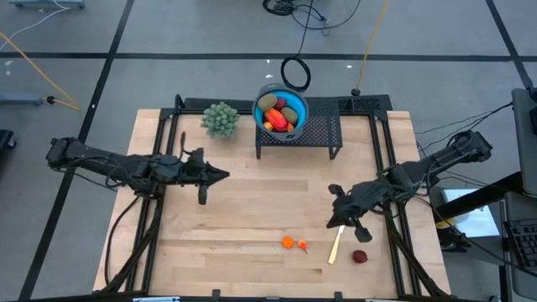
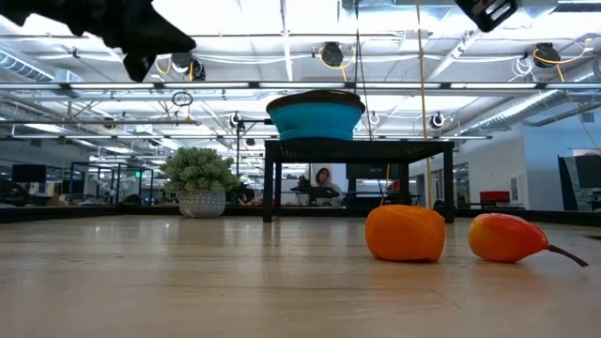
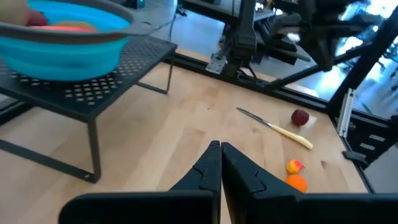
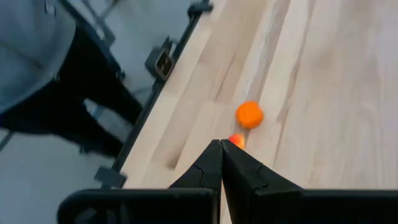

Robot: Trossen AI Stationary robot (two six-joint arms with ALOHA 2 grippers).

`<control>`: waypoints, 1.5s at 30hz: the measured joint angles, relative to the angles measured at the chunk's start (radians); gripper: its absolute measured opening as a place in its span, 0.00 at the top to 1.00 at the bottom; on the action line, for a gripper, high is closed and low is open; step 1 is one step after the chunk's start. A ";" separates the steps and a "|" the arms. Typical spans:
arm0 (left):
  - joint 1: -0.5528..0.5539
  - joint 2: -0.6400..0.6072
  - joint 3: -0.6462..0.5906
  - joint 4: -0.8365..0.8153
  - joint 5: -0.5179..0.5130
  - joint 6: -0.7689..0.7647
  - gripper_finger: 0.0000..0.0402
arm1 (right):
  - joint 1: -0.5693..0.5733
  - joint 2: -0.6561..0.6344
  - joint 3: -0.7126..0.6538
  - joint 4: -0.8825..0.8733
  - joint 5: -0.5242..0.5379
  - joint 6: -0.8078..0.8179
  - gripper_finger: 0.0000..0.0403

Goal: Pick & Place Fruit
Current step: Put the pomegranate into the blue strainer on the shelf

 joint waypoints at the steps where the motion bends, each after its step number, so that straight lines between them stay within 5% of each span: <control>1: 0.000 -0.019 -0.013 0.001 -0.008 0.000 0.98 | 0.010 0.021 0.027 -0.033 0.000 0.000 1.00; 11: 0.000 -0.135 -0.088 -0.017 -0.040 0.033 0.99 | 0.125 0.176 0.207 -0.318 -0.026 0.070 1.00; 19: 0.000 -0.142 -0.088 -0.046 -0.040 0.046 0.99 | 0.197 0.247 0.223 -0.383 -0.163 0.314 1.00; 30: 0.000 -0.142 -0.088 -0.046 -0.040 0.089 0.97 | 0.210 0.291 0.223 -0.485 -0.195 0.689 0.98; 36: 0.000 -0.142 -0.088 -0.046 -0.039 0.096 0.99 | 0.210 0.291 0.223 -0.527 -0.195 0.793 0.89; 45: 0.000 -0.142 -0.088 -0.046 -0.037 0.112 0.96 | 0.210 0.290 0.218 -0.532 -0.197 0.945 0.62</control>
